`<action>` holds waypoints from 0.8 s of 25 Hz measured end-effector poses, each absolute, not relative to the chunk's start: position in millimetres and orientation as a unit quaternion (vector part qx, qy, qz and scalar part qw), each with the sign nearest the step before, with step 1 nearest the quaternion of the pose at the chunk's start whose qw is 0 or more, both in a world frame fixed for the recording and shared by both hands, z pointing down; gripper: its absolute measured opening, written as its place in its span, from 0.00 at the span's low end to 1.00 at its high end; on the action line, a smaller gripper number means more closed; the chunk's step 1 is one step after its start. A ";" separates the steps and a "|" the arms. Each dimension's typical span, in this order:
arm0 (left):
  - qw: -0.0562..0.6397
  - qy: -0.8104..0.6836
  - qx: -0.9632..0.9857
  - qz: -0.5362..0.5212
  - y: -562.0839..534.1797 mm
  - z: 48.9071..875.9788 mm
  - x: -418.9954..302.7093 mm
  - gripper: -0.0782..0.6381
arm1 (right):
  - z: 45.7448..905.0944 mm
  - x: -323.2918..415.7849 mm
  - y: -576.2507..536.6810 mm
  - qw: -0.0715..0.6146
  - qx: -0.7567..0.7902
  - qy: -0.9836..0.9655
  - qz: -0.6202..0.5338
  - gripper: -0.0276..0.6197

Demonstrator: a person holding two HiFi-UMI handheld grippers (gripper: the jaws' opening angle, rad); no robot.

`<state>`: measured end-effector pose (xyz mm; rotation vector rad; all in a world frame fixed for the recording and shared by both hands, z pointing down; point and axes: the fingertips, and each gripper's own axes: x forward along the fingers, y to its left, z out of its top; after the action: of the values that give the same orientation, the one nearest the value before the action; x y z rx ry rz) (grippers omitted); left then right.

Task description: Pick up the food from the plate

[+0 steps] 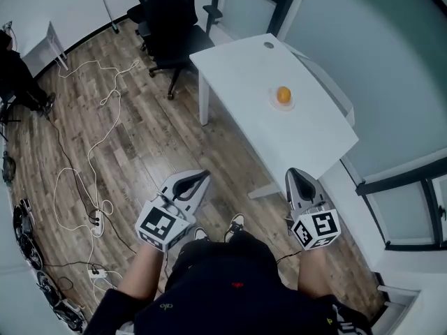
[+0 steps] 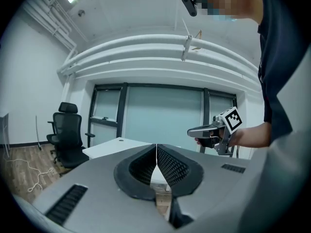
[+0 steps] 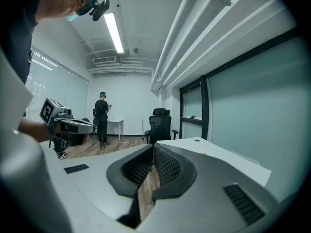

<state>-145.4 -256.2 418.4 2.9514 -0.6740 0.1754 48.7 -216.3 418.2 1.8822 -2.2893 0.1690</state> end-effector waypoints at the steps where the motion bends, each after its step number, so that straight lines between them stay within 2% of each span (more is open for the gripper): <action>1: 0.053 -0.219 0.972 0.060 -264.9 418.6 -137.0 0.14 | 418.4 57.4 -223.2 0.083 0.635 -0.766 0.056 0.08; 14: 0.040 -0.217 0.970 0.101 -392.2 420.2 24.1 0.14 | 432.2 240.4 -357.0 0.050 0.674 -0.734 0.072 0.08; 20: 0.059 -0.222 0.967 0.111 -427.9 433.7 65.6 0.14 | 454.4 294.4 -398.6 0.041 0.686 -0.719 0.099 0.08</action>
<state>65.6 -427.9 433.7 2.9282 -0.6721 0.3356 294.4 -398.6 454.4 2.1012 -2.2027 0.3043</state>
